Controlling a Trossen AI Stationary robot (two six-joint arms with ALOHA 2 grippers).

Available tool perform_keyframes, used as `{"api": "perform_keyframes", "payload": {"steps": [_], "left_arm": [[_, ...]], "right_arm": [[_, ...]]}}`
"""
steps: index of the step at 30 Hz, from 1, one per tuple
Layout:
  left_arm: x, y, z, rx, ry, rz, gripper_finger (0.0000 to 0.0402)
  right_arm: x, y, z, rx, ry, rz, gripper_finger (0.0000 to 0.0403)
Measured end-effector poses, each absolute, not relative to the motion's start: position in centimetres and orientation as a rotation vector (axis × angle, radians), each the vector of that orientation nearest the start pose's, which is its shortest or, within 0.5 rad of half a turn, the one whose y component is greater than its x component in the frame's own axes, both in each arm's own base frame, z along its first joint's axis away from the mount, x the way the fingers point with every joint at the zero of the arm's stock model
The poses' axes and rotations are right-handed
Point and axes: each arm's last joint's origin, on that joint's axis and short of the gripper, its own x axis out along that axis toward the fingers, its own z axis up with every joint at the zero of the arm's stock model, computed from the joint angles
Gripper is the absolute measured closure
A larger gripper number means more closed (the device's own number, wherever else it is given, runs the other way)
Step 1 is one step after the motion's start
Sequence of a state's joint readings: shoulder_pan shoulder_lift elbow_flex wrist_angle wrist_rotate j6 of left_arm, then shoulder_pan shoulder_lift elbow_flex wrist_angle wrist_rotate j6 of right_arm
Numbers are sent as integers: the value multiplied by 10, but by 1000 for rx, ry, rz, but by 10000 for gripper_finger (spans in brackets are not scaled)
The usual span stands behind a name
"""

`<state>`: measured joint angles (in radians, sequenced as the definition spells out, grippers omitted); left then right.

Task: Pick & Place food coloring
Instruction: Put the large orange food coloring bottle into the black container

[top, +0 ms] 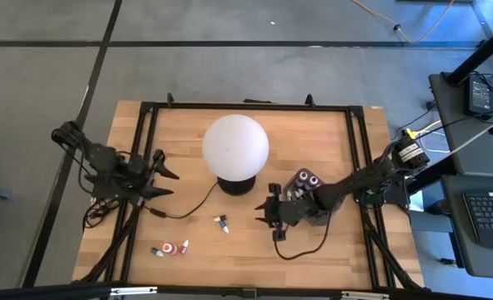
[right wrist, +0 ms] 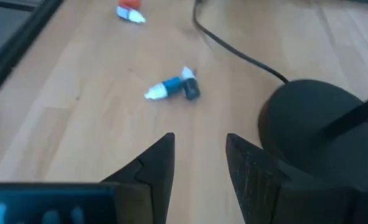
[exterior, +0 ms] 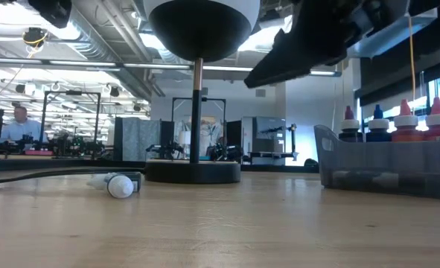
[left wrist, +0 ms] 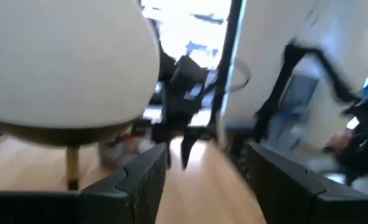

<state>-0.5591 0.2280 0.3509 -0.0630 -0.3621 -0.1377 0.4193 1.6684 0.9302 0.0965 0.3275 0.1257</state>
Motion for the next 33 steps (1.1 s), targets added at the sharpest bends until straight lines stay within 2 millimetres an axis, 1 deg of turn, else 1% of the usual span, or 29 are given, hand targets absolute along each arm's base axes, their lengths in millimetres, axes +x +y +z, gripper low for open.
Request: {"api": "perform_keyframes", "payload": {"steps": [2,5,9,12,14,19,22,24,27,30,33], "left_arm": [[93,-45,258,-130,27,-174,189],[108,-55,267,-118,145,-164,189],[126,-72,282,-135,408,-216,190],[140,-88,285,-178,618,-195,190],[150,-101,284,-194,728,-193,191],[178,-140,278,-190,937,-262,200],[192,-160,277,-247,1032,-220,205],[200,-171,274,-249,1103,-175,208],[209,-185,270,-207,1216,-104,210],[215,-193,267,-195,1314,-11,210],[218,-201,262,-212,1359,57,210]], "right_arm": [[318,126,187,-112,623,33,256],[320,117,185,-94,656,-2,256],[320,106,181,-70,704,-46,256],[319,102,178,-44,737,-75,256],[319,99,177,-39,750,-85,256],[318,99,177,-44,762,-86,256],[318,99,177,-41,761,-88,256],[318,99,177,-37,761,-89,256],[318,99,177,-19,760,-96,256],[318,99,177,-15,759,-98,256],[318,99,177,-14,759,-98,256]]}}
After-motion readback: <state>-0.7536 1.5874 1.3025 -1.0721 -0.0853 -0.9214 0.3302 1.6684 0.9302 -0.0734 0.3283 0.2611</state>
